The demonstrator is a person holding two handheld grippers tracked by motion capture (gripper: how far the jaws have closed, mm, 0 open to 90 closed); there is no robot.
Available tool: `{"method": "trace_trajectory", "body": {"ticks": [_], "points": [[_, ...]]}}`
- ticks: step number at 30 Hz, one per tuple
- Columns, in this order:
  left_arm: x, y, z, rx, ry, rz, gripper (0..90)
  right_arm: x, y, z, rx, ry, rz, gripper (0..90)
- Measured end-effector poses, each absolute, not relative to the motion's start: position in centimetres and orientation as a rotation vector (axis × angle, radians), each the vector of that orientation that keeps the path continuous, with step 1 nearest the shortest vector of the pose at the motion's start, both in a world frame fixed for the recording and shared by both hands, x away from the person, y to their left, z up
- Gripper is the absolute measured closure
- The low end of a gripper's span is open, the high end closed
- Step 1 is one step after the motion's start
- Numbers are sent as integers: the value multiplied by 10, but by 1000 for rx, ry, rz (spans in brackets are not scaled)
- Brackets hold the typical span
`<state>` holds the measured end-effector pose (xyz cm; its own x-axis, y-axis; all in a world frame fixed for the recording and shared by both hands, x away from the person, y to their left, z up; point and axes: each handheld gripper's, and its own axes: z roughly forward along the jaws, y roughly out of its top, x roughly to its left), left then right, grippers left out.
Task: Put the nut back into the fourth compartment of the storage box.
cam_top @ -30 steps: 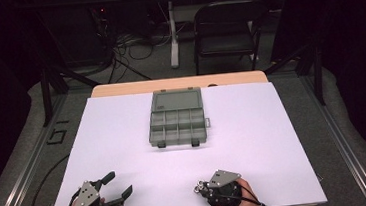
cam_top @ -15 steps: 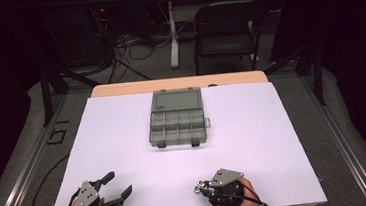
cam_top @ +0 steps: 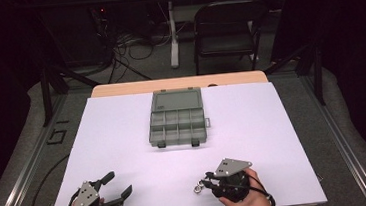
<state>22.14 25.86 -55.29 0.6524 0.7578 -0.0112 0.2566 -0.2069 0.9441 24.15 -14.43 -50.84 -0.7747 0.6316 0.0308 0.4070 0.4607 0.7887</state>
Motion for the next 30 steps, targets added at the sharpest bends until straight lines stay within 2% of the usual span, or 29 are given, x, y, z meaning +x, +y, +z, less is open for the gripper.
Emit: {"method": "trace_trajectory", "body": {"ticks": [14,30], "points": [[221,259,-553,1767,815,570,224,279,-161,-450,930,2407,1282,702],[221,259,-553,1766,819,565,224,325,-145,-442,944,2408,1200,703]]}}
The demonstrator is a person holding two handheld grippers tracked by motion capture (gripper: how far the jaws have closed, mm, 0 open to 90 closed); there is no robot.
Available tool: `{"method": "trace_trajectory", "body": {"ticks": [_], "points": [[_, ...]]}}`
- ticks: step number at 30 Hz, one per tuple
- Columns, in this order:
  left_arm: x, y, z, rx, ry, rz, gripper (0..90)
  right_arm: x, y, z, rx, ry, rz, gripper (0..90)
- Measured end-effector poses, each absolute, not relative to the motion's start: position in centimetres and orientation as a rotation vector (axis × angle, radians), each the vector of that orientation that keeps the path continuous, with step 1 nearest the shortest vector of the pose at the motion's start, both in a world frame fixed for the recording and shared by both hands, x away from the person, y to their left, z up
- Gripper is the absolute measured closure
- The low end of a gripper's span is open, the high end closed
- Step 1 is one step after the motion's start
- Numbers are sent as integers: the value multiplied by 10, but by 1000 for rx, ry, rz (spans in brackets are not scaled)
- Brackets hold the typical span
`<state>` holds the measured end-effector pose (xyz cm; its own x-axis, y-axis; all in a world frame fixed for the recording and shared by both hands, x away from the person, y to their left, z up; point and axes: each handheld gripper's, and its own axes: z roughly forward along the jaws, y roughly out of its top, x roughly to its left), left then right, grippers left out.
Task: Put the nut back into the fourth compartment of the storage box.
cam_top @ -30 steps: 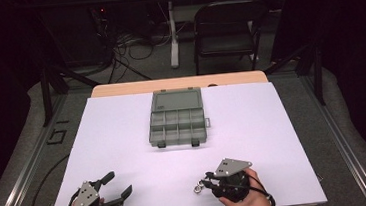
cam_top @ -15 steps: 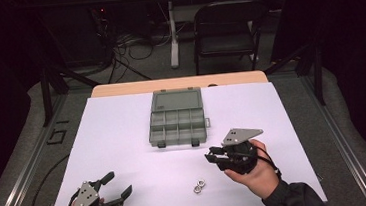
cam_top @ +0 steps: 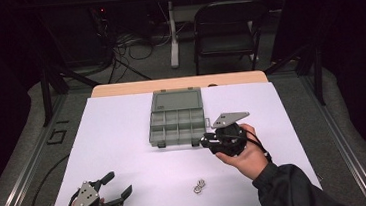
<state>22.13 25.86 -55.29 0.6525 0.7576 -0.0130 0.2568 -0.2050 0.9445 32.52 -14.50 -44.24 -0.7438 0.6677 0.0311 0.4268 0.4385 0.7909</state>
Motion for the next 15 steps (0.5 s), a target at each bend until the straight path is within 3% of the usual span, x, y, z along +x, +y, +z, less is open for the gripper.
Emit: {"method": "trace_trajectory", "body": {"ticks": [15], "points": [[223,260,-554,1765,822,566,223,389,-140,-460,1099,2320,1141,702]]}}
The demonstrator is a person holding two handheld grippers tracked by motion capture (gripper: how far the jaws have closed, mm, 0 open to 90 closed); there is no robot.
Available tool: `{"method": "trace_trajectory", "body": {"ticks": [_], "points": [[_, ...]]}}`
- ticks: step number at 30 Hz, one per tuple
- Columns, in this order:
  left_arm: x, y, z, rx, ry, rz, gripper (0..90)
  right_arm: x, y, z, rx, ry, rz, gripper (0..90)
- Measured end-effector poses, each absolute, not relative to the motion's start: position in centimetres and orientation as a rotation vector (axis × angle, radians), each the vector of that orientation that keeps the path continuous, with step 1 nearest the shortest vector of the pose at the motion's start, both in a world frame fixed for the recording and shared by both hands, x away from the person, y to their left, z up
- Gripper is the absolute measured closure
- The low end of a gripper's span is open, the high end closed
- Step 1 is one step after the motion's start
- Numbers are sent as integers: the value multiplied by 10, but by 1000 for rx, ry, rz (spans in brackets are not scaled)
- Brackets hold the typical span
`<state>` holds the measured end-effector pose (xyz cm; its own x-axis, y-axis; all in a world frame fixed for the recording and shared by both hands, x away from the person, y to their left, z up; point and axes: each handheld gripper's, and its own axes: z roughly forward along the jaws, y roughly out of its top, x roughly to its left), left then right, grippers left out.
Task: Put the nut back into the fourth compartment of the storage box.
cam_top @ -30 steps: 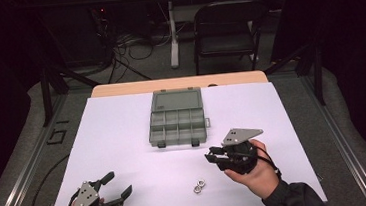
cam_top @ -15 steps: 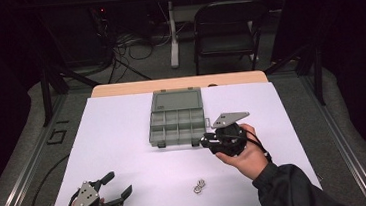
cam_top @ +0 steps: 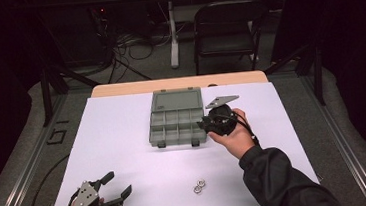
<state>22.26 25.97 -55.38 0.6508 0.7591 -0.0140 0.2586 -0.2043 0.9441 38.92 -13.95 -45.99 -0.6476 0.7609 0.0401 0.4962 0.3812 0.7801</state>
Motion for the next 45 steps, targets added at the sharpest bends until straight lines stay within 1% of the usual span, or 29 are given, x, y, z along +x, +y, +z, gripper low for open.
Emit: {"method": "trace_trajectory", "body": {"ticks": [11,20,31,45], "points": [[223,260,-554,1767,820,562,224,414,-132,-464,1157,2284,1105,702],[224,260,-554,1761,820,561,223,435,-132,-476,1212,2242,1060,702],[224,260,-554,1762,821,554,223,444,-128,-485,1250,2233,1042,702],[224,260,-555,1762,820,549,224,456,-116,-508,1262,2258,989,702]]}}
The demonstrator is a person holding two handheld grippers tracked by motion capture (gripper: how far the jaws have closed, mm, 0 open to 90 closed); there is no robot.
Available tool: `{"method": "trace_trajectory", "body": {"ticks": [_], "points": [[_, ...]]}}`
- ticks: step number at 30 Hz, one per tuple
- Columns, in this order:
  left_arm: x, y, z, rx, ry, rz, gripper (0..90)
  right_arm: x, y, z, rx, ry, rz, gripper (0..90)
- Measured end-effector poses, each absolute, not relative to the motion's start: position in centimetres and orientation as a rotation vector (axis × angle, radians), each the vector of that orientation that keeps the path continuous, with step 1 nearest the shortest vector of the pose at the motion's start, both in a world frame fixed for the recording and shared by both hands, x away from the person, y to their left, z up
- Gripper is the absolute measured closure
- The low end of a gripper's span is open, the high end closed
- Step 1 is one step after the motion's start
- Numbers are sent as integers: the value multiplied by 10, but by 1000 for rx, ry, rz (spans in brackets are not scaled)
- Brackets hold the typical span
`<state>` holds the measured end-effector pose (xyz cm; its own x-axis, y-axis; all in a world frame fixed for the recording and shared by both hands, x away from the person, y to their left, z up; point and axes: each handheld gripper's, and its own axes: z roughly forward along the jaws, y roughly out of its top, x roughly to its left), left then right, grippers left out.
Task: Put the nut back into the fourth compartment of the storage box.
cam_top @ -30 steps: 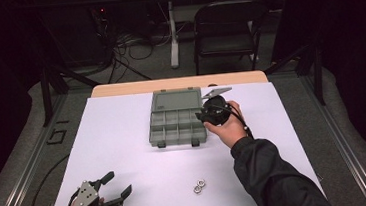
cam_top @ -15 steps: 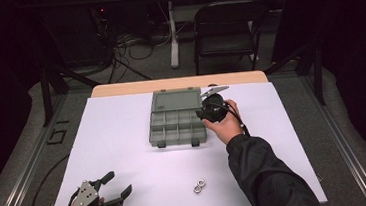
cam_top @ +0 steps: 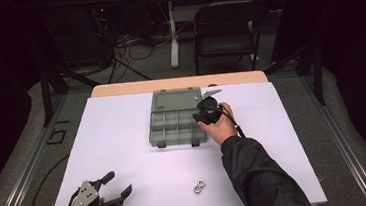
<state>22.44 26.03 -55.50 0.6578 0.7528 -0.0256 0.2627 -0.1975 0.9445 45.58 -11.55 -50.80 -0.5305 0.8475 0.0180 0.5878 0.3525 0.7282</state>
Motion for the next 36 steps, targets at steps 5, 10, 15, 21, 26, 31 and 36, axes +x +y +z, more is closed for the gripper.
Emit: {"method": "trace_trajectory", "body": {"ticks": [5,10,15,21,26,31,36], "points": [[224,260,-555,1760,822,547,223,457,-113,-514,1265,2268,976,702],[225,260,-555,1762,820,548,223,459,-111,-517,1276,2262,986,701],[225,260,-555,1762,819,544,223,460,-110,-520,1281,2264,976,702],[225,260,-555,1759,823,546,223,461,-108,-522,1284,2260,981,701],[225,260,-555,1761,819,544,223,461,-107,-523,1285,2266,977,701],[225,260,-555,1759,823,547,223,460,-107,-522,1287,2260,976,661],[224,260,-555,1762,820,545,224,458,-108,-518,1281,2238,989,570]]}}
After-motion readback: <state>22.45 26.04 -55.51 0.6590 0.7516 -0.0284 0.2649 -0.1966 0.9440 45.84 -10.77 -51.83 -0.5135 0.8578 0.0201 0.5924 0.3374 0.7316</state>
